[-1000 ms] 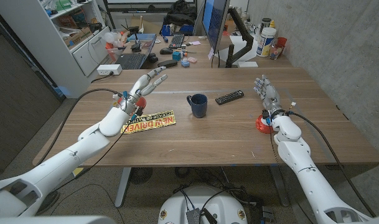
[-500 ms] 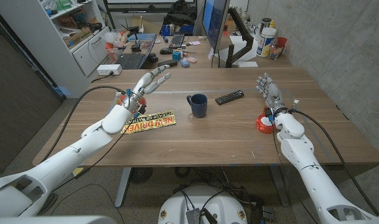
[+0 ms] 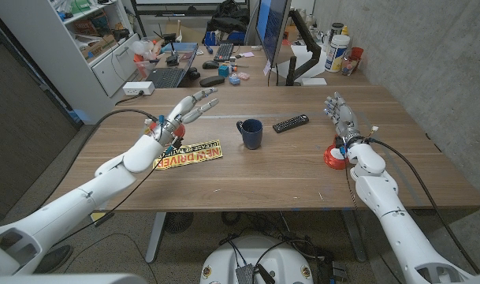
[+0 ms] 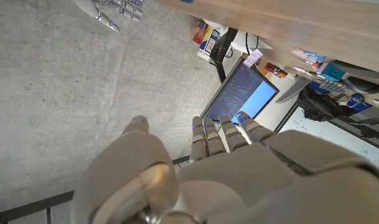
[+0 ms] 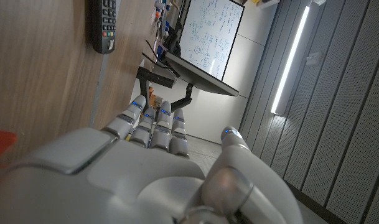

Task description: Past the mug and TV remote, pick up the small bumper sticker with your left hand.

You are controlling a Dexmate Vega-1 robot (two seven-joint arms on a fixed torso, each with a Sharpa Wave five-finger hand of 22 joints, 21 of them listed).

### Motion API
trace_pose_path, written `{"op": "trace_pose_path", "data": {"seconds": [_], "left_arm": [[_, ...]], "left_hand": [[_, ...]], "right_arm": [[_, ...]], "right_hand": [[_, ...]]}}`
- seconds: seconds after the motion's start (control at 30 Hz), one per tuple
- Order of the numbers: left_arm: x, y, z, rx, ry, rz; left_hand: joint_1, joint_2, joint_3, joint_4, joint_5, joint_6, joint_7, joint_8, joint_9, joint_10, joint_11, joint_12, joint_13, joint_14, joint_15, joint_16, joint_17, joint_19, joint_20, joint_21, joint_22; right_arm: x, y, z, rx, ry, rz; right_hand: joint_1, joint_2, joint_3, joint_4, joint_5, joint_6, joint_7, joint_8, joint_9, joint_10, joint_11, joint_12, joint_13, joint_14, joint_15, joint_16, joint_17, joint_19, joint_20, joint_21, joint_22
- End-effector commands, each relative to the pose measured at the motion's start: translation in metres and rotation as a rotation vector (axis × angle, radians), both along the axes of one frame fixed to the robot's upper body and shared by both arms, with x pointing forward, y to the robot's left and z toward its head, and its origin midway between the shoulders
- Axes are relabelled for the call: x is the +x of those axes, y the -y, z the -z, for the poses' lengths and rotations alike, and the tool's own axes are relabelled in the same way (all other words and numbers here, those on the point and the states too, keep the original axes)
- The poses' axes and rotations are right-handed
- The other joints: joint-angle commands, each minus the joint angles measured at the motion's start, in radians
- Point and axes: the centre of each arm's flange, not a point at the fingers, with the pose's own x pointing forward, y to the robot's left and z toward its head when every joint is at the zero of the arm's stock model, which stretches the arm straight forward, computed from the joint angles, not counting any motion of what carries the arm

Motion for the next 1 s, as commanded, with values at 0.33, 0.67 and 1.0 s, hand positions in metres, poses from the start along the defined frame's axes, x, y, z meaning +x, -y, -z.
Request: {"op": "trace_pose_path", "data": {"seconds": [0.33,0.67,1.0], "left_arm": [[-0.026,-0.016,0.006,0.102,0.063,-0.114],[-0.033,-0.019,0.005,0.174,0.092,-0.169],[-0.041,-0.025,0.008,0.219,0.107,-0.236]], "left_hand": [[0.052,0.002,0.014,-0.029,0.013,0.007,-0.014,-0.001,0.002,0.024,-0.015,0.001,0.003,0.019,-0.028,0.005,0.001,0.011,0.005,0.009,0.001],[0.084,0.002,0.023,-0.048,0.016,0.013,-0.017,0.001,0.003,0.033,-0.021,0.001,0.004,0.029,-0.030,0.005,0.001,0.016,0.004,0.009,0.000],[0.112,0.001,0.030,-0.065,0.019,0.023,-0.020,0.005,0.004,0.042,-0.023,0.001,0.005,0.040,-0.031,0.007,0.001,0.022,0.002,0.009,0.000]], "right_arm": [[0.001,-0.005,0.000,0.009,0.012,-0.004],[0.002,-0.007,0.005,0.027,0.018,-0.006],[0.005,-0.010,0.003,0.038,0.037,-0.017]], "right_hand": [[-0.007,-0.002,-0.001,-0.007,0.004,0.008,0.002,0.000,0.002,0.010,-0.002,-0.005,0.003,0.007,0.002,0.000,0.001,0.007,-0.004,-0.002,0.001],[-0.007,-0.002,-0.002,-0.007,0.004,0.008,0.003,0.000,0.002,0.010,-0.004,-0.006,0.003,0.008,0.001,0.000,0.001,0.006,-0.004,-0.003,0.001],[-0.007,-0.002,-0.002,-0.008,0.005,0.009,0.001,0.000,0.002,0.011,-0.003,-0.006,0.003,0.008,0.002,0.000,0.001,0.006,-0.004,-0.004,0.001]]}}
